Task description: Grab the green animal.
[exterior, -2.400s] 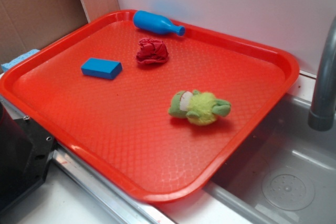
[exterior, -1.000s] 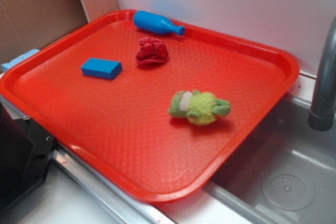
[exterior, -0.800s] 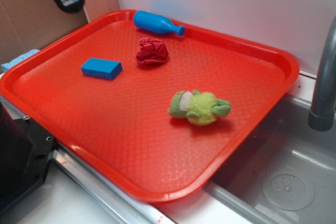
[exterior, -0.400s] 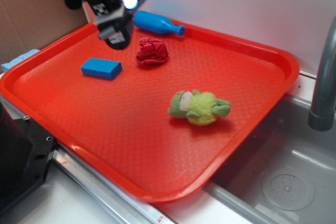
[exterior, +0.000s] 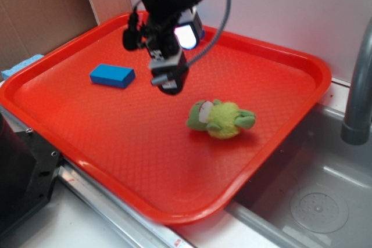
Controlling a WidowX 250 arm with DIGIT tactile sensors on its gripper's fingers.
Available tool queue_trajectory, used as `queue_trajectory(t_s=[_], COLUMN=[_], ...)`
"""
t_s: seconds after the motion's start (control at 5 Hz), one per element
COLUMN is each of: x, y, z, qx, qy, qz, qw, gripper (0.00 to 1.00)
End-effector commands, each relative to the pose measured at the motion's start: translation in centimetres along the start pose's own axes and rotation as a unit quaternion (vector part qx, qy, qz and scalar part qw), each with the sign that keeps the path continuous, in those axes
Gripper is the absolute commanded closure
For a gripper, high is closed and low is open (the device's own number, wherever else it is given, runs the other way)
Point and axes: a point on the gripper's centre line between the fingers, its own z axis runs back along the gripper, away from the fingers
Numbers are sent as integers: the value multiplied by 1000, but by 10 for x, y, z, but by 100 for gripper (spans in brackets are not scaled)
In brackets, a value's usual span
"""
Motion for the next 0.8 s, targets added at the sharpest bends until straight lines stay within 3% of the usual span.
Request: queue_trajectory(t_s=[0.0,0.4,0.6], x=[18,16,18], y=[-14,-29,-30], z=[-30,-55,-62], qx=[-22,-30,-20], qy=[1,33,61], qz=[-72,-92,-86], qw=[997,995,994], gripper=[0,0,41])
